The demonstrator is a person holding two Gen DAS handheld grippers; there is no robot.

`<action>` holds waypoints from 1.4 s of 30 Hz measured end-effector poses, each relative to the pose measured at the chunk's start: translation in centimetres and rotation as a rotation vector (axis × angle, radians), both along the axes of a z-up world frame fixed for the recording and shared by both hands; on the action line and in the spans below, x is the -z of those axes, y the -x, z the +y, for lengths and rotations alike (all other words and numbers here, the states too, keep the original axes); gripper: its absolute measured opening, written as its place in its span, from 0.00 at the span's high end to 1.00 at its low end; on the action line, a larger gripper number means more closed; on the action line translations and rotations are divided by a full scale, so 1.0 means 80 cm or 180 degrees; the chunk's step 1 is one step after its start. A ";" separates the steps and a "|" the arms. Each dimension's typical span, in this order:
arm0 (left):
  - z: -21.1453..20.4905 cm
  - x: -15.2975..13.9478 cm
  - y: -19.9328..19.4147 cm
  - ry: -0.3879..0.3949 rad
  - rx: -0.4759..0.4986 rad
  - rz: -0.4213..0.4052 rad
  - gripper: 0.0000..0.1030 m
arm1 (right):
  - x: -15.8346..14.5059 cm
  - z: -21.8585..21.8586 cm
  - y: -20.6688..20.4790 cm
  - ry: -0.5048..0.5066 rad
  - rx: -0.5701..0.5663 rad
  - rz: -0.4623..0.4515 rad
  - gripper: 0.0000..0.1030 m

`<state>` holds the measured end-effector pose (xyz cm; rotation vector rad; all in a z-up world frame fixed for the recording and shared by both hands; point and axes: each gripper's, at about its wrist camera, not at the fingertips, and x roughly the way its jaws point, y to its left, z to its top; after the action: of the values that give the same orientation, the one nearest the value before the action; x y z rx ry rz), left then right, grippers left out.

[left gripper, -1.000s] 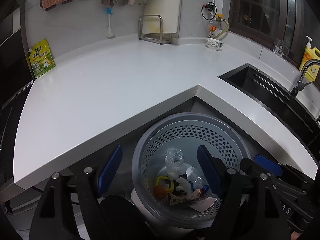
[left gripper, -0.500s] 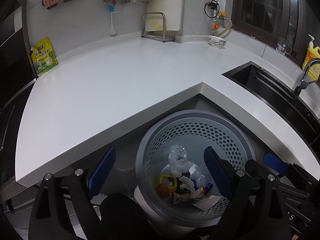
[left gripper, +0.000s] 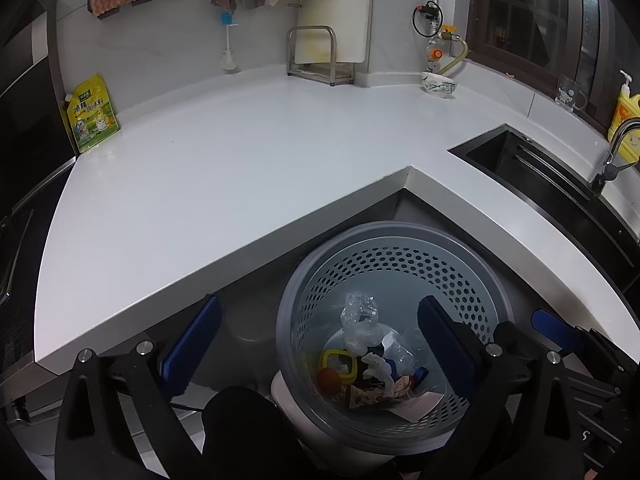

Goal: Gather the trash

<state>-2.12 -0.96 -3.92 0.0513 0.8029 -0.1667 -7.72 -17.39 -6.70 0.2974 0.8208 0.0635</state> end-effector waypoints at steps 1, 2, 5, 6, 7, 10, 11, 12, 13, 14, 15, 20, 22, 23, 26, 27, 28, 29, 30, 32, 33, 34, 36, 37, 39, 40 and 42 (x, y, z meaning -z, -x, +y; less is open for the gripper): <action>0.000 0.000 0.000 -0.0002 -0.0004 0.0002 0.06 | 0.000 0.000 0.000 -0.0001 0.0000 0.0000 0.39; 0.000 0.000 0.000 -0.0002 -0.0006 0.0007 0.06 | 0.000 0.000 0.000 0.0000 0.0000 -0.0001 0.39; 0.000 0.001 -0.001 -0.0006 -0.0018 0.0020 0.06 | 0.000 -0.001 0.000 -0.0001 0.0003 -0.0004 0.37; 0.000 0.001 -0.001 -0.0011 -0.0023 0.0021 0.06 | 0.000 -0.001 -0.001 0.0000 0.0001 -0.0007 0.37; 0.001 0.001 -0.001 -0.0016 -0.0029 0.0021 0.06 | 0.000 -0.001 -0.001 0.0004 0.0001 -0.0008 0.37; 0.001 0.000 -0.001 -0.0027 -0.0051 0.0015 0.06 | -0.001 -0.001 0.000 0.0007 0.0007 -0.0014 0.37; 0.001 0.000 -0.001 -0.0032 -0.0058 0.0014 0.06 | -0.001 -0.001 0.000 0.0008 0.0007 -0.0015 0.37; 0.001 0.000 -0.001 -0.0040 -0.0065 0.0016 0.06 | -0.001 -0.002 0.000 0.0010 0.0010 -0.0016 0.37; 0.002 0.001 -0.002 -0.0053 -0.0072 0.0018 0.06 | -0.001 -0.002 0.000 0.0008 0.0009 -0.0013 0.37; 0.001 0.001 -0.001 -0.0065 -0.0074 0.0017 0.06 | -0.001 -0.002 0.000 0.0007 0.0009 -0.0012 0.37; 0.001 0.001 -0.001 -0.0073 -0.0076 0.0015 0.06 | -0.001 -0.001 0.000 0.0009 0.0008 -0.0014 0.37; 0.000 -0.001 0.001 -0.0096 -0.0076 -0.0007 0.06 | -0.002 -0.001 0.001 0.0014 0.0010 -0.0018 0.37; 0.001 -0.001 0.001 -0.0094 -0.0080 -0.0008 0.06 | -0.002 -0.002 0.001 0.0022 0.0013 -0.0021 0.37; 0.000 -0.001 0.001 -0.0095 -0.0081 -0.0009 0.06 | -0.003 -0.002 0.001 0.0028 0.0014 -0.0024 0.37; 0.001 -0.002 0.002 -0.0095 -0.0090 -0.0016 0.06 | -0.004 0.000 0.002 0.0041 0.0014 -0.0025 0.37; 0.001 -0.002 0.002 -0.0095 -0.0094 -0.0020 0.06 | -0.004 0.000 0.002 0.0044 0.0016 -0.0026 0.37; 0.001 -0.002 0.002 -0.0096 -0.0095 -0.0020 0.06 | -0.004 0.000 0.002 0.0045 0.0016 -0.0027 0.37; 0.001 -0.002 0.002 -0.0095 -0.0095 -0.0018 0.06 | -0.004 0.000 0.002 0.0043 0.0015 -0.0026 0.37; 0.001 -0.002 0.002 -0.0096 -0.0094 -0.0017 0.06 | -0.004 0.000 0.002 0.0041 0.0015 -0.0024 0.37; 0.002 -0.002 0.002 -0.0092 -0.0090 -0.0008 0.06 | -0.004 0.000 0.002 0.0044 0.0015 -0.0026 0.37; 0.002 -0.002 0.001 -0.0091 -0.0091 -0.0005 0.06 | -0.004 0.000 0.002 0.0045 0.0014 -0.0024 0.37; 0.002 -0.002 0.001 -0.0093 -0.0094 -0.0004 0.06 | -0.004 0.000 0.002 0.0044 0.0013 -0.0025 0.37; 0.002 -0.002 0.001 -0.0102 -0.0096 -0.0005 0.06 | -0.004 0.000 0.002 0.0046 0.0012 -0.0025 0.37; 0.003 -0.002 0.001 -0.0107 -0.0102 -0.0007 0.06 | -0.004 0.000 0.002 0.0046 0.0012 -0.0026 0.37; 0.004 -0.003 0.001 -0.0105 -0.0106 -0.0008 0.06 | -0.004 0.001 0.002 0.0044 0.0015 -0.0027 0.37; 0.003 -0.002 0.000 -0.0105 -0.0108 -0.0006 0.06 | -0.004 0.001 0.002 0.0044 0.0015 -0.0027 0.37; 0.003 -0.003 0.001 -0.0097 -0.0108 -0.0002 0.06 | -0.004 0.001 0.002 0.0046 0.0014 -0.0027 0.37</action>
<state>-2.17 -0.69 -3.72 0.0664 0.8052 -0.1225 -7.90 -17.32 -6.40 0.2851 0.8120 0.0545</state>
